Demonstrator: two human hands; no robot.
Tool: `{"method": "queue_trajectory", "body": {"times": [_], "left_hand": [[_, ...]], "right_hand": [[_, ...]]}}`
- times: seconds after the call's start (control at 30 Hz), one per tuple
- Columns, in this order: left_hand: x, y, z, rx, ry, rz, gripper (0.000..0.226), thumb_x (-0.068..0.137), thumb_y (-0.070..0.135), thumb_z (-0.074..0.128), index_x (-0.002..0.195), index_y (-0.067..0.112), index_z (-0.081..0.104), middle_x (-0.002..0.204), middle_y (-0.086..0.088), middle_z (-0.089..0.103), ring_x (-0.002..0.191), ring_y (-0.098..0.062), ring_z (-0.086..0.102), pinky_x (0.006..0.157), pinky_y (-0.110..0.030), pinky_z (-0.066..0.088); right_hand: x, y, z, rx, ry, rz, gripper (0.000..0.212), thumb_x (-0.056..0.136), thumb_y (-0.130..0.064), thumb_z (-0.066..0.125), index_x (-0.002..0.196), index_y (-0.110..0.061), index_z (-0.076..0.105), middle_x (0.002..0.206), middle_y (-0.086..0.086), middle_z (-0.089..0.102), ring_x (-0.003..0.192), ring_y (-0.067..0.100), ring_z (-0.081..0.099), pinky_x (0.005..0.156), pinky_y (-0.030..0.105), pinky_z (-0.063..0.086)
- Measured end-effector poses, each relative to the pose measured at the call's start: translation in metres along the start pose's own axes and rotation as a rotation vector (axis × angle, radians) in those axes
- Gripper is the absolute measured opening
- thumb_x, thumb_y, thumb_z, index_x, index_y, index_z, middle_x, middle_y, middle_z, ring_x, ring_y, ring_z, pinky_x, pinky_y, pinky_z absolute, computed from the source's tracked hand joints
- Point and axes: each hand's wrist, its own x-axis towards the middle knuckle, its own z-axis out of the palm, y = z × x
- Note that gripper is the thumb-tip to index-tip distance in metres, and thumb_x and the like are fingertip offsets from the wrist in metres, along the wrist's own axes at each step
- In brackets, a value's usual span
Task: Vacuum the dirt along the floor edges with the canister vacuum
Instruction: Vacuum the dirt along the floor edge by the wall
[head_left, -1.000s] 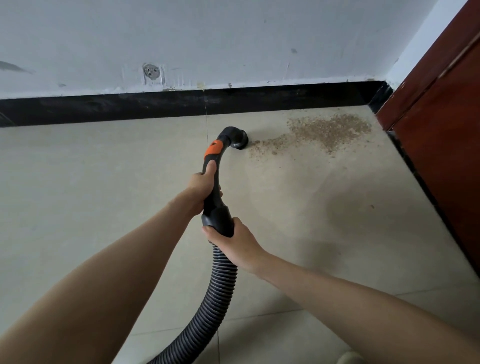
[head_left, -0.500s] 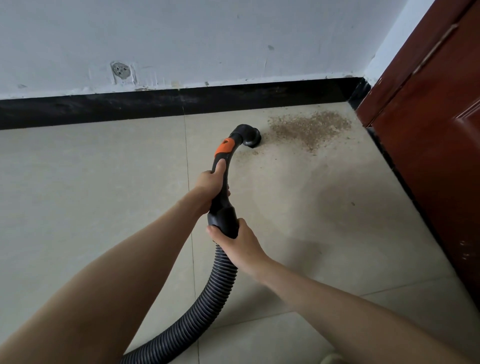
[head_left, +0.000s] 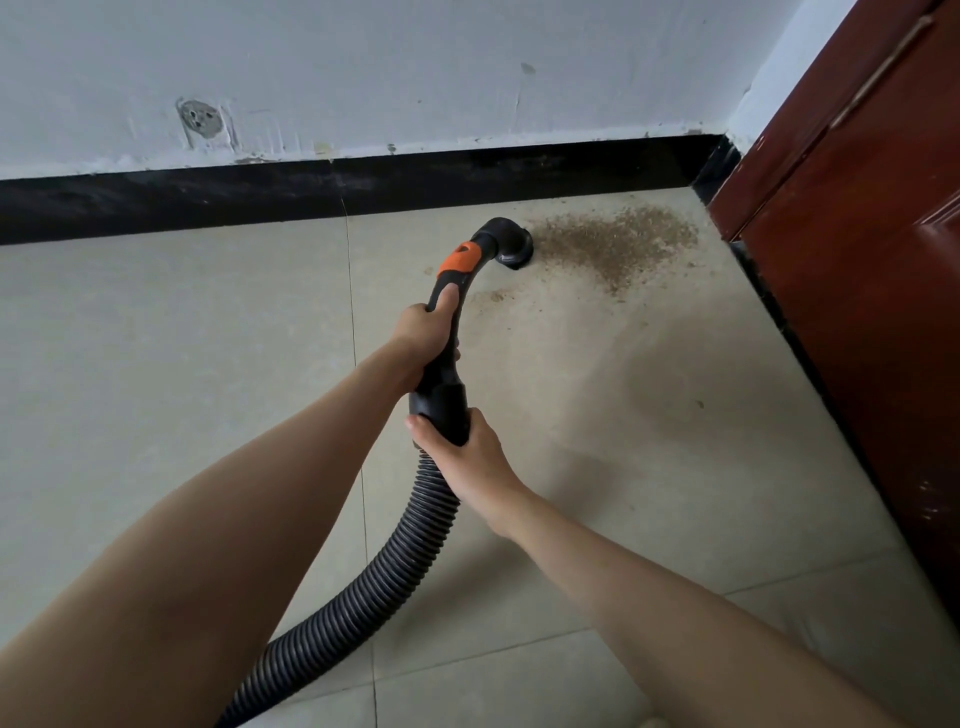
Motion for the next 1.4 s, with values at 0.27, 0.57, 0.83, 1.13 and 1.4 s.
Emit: {"method": "queue_trajectory", "body": {"times": [0.27,0.57,0.83,1.13,1.4], "left_hand": [[-0.009,-0.023,-0.056,-0.083,0.115,-0.078,0.047,0.098,0.048,0.038,0.1,0.002,0.049,0.072,-0.01,0.055,0.058,-0.02,0.055,0.054,-0.029,0.046],[-0.043,-0.045,-0.073,-0.149,0.09,-0.096,0.044,0.099,0.046,0.039,0.086,0.006,0.047,0.07,-0.009,0.051,0.056,-0.021,0.051,0.055,-0.03,0.046],[-0.049,-0.051,-0.066,-0.186,0.033,-0.117,0.044,0.098,0.048,0.04,0.086,0.007,0.048,0.071,-0.009,0.052,0.057,-0.021,0.052,0.056,-0.031,0.047],[-0.052,-0.045,-0.032,-0.143,-0.042,-0.064,0.039,0.099,0.045,0.041,0.093,0.007,0.047,0.069,-0.008,0.049,0.053,-0.019,0.049,0.049,-0.026,0.044],[-0.046,-0.039,-0.014,-0.147,-0.081,-0.062,0.038,0.099,0.045,0.041,0.091,0.008,0.048,0.07,-0.008,0.05,0.055,-0.019,0.05,0.054,-0.027,0.046]], "right_hand": [[-0.008,-0.013,0.031,-0.096,-0.207,-0.03,0.039,0.087,-0.041,0.069,0.104,-0.008,0.06,0.093,0.002,0.064,0.085,0.016,0.062,0.077,0.03,0.048],[-0.026,-0.037,0.017,-0.036,-0.768,0.336,0.029,0.099,-0.031,0.057,0.117,-0.009,0.053,0.1,0.002,0.063,0.092,0.016,0.063,0.089,0.032,0.052],[-0.033,-0.024,0.011,0.008,-0.737,0.342,0.023,0.098,-0.028,0.058,0.113,-0.011,0.056,0.103,0.003,0.062,0.095,0.017,0.062,0.099,0.036,0.049],[-0.035,-0.007,-0.011,0.147,-0.703,0.38,0.016,0.099,-0.024,0.057,0.11,-0.012,0.057,0.099,0.002,0.065,0.093,0.015,0.064,0.091,0.031,0.052],[-0.031,-0.005,-0.025,0.171,-0.644,0.365,0.022,0.099,-0.024,0.058,0.115,-0.01,0.056,0.105,0.005,0.065,0.099,0.018,0.064,0.091,0.031,0.054]]}}
